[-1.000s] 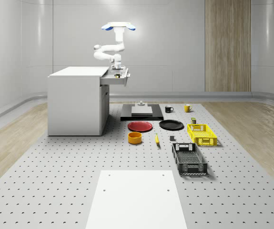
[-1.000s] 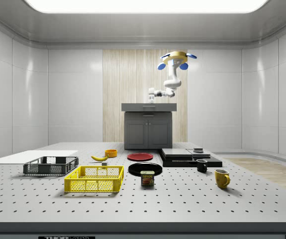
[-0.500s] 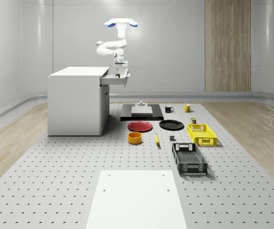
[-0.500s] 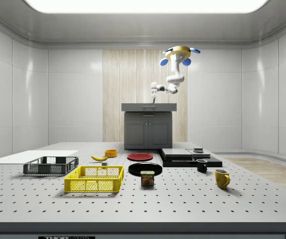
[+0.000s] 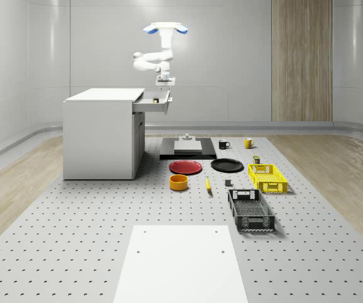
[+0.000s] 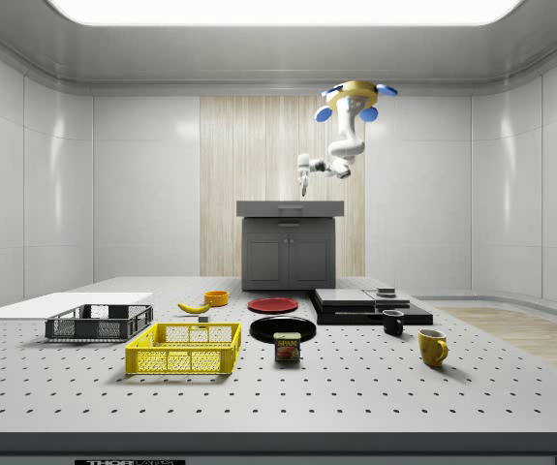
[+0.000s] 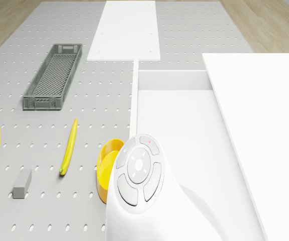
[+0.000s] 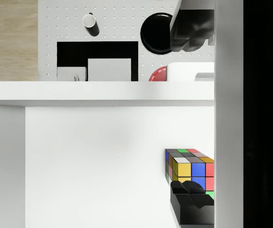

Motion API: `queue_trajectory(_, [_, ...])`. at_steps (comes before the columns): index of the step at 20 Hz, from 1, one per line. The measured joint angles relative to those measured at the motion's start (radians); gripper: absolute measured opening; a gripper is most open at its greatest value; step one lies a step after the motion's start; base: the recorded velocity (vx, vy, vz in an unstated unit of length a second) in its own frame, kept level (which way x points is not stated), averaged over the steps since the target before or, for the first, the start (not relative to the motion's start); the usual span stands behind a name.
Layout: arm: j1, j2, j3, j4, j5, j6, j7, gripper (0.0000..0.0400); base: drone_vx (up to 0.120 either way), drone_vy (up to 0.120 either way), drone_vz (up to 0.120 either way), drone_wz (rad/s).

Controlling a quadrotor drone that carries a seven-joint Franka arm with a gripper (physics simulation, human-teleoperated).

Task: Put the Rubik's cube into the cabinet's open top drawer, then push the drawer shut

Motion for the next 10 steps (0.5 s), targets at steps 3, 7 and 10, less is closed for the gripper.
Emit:
queue_trajectory(3, [0.001, 0.003, 0.0, 0.0, -0.001, -0.003, -0.001, 0.04, 0.0, 0.12, 0.0, 0.0])
queue_trajectory(7, [0.003, 0.006, -0.001, -0.001, -0.003, -0.006, -0.002, 0.04, 0.0, 0.12, 0.0, 0.0])
queue_trajectory(10, [0.005, 0.009, -0.001, -0.001, -0.004, -0.009, -0.003, 0.04, 0.0, 0.12, 0.0, 0.0])
